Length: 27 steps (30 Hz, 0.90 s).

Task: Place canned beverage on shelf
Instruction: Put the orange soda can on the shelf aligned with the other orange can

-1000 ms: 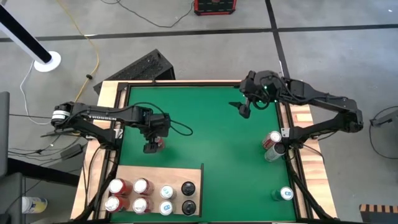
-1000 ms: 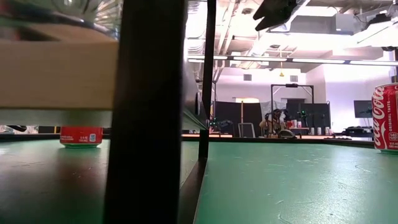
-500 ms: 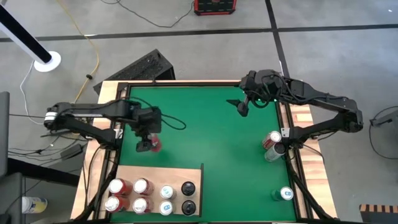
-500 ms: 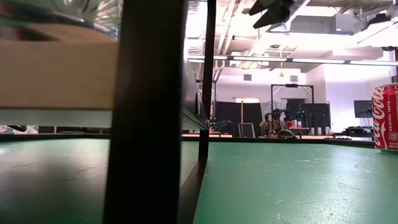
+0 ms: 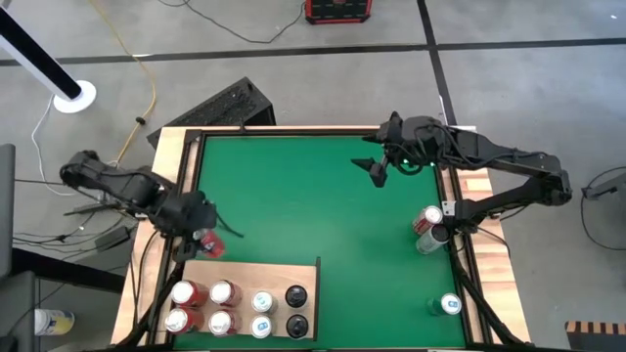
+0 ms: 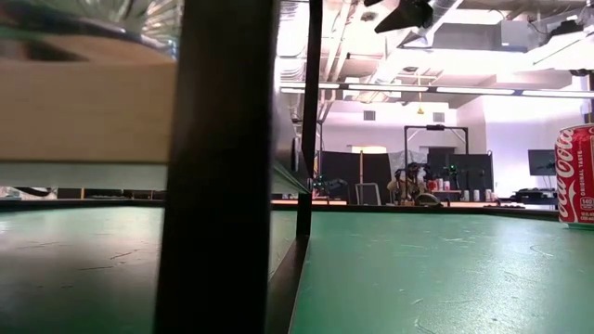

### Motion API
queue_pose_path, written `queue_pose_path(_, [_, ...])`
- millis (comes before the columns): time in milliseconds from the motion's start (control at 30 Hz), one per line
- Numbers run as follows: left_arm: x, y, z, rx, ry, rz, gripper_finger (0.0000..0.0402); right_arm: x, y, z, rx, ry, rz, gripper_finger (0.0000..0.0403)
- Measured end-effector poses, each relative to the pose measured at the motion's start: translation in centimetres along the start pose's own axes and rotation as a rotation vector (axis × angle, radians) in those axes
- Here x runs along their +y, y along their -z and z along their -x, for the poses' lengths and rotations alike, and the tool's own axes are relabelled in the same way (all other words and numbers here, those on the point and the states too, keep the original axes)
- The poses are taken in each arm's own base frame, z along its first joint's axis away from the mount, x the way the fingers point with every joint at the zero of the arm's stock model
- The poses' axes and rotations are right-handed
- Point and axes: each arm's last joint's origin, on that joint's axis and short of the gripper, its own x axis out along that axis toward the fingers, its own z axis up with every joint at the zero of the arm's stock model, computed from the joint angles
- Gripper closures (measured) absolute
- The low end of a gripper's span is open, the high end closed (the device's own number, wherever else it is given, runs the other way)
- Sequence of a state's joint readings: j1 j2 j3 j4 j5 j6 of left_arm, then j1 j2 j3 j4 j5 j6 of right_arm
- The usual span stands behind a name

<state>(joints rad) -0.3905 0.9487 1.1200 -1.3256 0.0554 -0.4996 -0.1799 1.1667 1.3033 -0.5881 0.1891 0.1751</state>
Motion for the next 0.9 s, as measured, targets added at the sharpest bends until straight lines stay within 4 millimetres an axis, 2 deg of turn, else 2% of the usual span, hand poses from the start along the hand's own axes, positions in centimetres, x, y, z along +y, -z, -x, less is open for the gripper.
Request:
queue_pose_path(133, [-1.2,0.8,-0.9,0.059,-0.006,-0.029,0.0126,0.5,-0.1,0.1,-0.024,0.001,-0.029,0.0018])
queue_pose_path(533, [-3.9,2.9,-2.9,0.091,0.011,-0.056,0.0126,2.3,0.2,0.6,-0.040,0.019,-0.075,0.0018])
queue_pose_path(900, [-5.3,3.0,-4.5,0.142,-0.043,-0.126,0.0126,2.5,0.2,0.7,-0.047,0.032,-0.087,0.0018])
